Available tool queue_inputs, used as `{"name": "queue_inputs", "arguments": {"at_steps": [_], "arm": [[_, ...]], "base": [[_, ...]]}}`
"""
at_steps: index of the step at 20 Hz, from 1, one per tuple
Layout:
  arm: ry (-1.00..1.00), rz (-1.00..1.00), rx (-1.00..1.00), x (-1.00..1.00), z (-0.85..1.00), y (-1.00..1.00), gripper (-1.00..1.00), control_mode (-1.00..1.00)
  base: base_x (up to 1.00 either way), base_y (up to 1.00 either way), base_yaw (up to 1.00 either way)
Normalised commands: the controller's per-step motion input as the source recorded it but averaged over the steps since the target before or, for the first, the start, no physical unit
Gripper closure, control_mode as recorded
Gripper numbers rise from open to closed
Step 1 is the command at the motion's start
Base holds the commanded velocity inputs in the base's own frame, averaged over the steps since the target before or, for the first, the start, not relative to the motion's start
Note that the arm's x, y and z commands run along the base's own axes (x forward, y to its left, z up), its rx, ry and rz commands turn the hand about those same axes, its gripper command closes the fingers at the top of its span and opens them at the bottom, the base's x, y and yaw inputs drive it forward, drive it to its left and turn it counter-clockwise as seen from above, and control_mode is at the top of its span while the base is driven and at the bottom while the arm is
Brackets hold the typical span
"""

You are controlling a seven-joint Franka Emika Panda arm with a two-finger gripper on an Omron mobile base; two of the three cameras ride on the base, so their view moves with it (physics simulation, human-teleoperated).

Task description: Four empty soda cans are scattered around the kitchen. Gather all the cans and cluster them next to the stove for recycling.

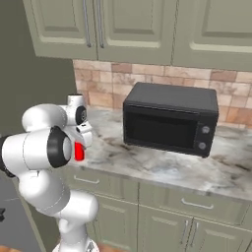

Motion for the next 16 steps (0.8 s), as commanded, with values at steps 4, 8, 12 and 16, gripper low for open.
{"name": "queue_inputs", "arguments": {"at_steps": [4,8,12,16], "arm": [[0.00,0.00,0.00,0.00,0.00,0.00,1.00,1.00],[0.00,0.00,0.00,0.00,0.00,0.00,1.00,1.00],[0.00,0.00,0.00,0.00,0.00,0.00,1.00,1.00],[0.00,0.00,0.00,0.00,0.00,0.00,1.00,1.00]], "base": [[-0.34,-0.13,-0.34],[-0.14,-0.06,-0.40],[-0.02,0.00,-0.47],[-0.09,0.00,-0.45]]}}
